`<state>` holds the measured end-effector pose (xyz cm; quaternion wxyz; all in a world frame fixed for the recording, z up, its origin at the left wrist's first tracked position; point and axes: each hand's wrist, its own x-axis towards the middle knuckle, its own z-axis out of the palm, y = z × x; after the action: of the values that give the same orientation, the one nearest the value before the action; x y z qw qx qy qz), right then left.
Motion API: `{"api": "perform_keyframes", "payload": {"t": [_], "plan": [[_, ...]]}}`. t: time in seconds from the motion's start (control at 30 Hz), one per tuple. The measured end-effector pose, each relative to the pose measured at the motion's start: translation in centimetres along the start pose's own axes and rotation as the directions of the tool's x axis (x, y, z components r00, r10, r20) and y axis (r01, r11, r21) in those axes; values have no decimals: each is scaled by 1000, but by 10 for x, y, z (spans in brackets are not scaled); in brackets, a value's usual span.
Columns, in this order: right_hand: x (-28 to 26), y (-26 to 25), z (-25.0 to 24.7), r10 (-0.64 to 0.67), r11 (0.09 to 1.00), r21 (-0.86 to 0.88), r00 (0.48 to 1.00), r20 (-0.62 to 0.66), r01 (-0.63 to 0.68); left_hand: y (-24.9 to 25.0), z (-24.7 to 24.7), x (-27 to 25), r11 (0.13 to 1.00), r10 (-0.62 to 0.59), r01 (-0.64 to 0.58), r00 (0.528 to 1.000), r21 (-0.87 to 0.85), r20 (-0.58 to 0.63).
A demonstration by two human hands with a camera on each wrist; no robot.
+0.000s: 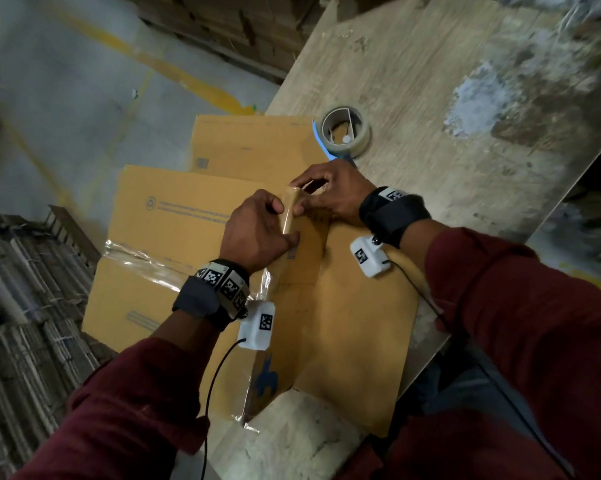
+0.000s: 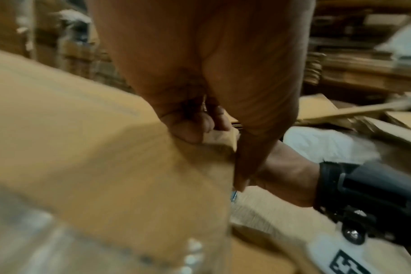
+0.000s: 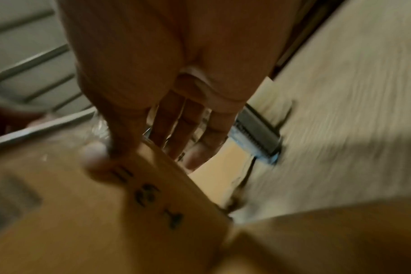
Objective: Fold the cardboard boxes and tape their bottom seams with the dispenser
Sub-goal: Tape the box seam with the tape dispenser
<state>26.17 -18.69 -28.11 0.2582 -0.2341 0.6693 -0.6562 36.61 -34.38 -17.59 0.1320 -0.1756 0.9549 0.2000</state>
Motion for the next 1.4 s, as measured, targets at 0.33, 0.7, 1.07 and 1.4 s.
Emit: {"api": "perform_keyframes", "payload": {"t": [0.33, 0.7, 1.07, 1.4], "plan": [[-17, -18, 33, -325, 668, -612, 905, 273, 425, -34, -18, -68, 979, 176, -190, 971, -73, -163], [-31, -51, 42, -205, 400, -755, 853, 479, 520, -97, 13, -175, 947, -100, 32, 975, -320, -199], [-50, -55, 94, -51, 175, -751, 768, 639, 636, -109, 30, -185, 980, -67, 16, 966, -198, -251], [-74, -57, 126, -57, 95, -790, 796, 603, 605, -113, 33, -195, 983, -11, -35, 969, -182, -247]]}}
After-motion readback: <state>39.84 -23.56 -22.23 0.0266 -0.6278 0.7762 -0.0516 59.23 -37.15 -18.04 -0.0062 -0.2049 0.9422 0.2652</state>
